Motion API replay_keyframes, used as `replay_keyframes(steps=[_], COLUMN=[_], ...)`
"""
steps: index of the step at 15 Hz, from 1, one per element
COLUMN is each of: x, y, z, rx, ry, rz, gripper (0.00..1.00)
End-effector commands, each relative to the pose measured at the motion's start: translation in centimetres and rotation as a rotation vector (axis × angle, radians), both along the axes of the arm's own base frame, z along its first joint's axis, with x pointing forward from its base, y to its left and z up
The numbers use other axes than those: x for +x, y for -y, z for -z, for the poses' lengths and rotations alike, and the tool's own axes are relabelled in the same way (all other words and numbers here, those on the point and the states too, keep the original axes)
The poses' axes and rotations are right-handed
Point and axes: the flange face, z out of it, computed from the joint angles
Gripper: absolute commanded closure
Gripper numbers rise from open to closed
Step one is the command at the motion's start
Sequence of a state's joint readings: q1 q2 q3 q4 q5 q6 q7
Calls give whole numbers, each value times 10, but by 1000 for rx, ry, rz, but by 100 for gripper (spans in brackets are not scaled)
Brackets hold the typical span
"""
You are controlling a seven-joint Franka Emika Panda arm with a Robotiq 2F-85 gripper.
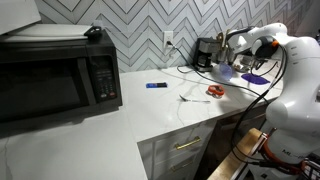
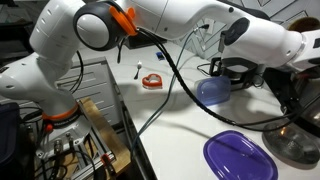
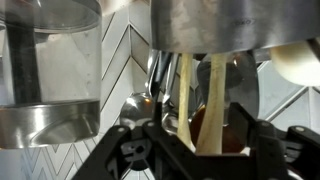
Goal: Pick up the wooden spoon and put it in the utensil holder
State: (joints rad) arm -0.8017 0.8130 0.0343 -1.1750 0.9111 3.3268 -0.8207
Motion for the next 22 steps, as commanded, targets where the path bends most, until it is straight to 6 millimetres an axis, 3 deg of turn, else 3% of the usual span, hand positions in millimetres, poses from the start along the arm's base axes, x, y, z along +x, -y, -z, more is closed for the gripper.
replay_keyframes(steps=[1,4,7,12,17,22], x=[-22,-38,-65,-104,-118,-133], y=[-3,-6,-10,-22,-58,-107], z=[-23,-46,-65,-102,-151,-182], rx=[53,73,116,288,458,608], ry=[-7,-3,-36,-138,-300,-528], rz=[-7,-11,-11,-101,-236,-341], gripper=[1,0,0,0,0,0])
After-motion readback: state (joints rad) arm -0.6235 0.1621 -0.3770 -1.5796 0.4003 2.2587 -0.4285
